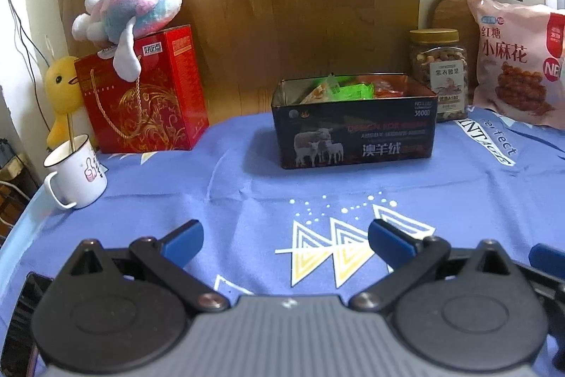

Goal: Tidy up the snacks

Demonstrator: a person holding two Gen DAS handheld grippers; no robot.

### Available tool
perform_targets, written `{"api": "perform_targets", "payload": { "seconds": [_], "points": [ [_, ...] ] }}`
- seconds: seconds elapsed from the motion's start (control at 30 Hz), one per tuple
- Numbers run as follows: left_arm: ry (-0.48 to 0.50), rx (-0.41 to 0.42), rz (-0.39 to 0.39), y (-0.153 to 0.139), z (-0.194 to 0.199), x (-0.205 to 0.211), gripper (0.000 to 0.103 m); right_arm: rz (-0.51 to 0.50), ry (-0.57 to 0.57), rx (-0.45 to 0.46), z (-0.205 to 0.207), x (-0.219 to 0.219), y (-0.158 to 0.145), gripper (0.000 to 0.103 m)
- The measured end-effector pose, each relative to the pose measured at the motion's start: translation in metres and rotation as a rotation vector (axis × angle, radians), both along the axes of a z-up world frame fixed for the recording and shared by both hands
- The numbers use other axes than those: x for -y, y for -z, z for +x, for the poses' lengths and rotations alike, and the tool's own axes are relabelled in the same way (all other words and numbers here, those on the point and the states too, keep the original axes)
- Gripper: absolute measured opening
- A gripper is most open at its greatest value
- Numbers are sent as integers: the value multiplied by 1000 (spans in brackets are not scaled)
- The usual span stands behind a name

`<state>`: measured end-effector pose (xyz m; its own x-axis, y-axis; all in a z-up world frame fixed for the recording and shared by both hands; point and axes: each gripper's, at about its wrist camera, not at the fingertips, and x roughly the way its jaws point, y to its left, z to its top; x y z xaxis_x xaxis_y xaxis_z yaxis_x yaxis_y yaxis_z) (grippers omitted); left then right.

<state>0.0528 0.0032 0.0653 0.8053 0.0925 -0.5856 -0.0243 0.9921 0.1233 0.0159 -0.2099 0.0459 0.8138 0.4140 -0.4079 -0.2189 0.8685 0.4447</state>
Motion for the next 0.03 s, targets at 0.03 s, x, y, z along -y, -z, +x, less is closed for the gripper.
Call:
{"api": "perform_targets", "payload": {
  "seconds": [0.03],
  "points": [
    [2, 3, 0, 0, 0, 1, 103, 2, 1, 0, 0, 0, 0, 83]
  ]
}}
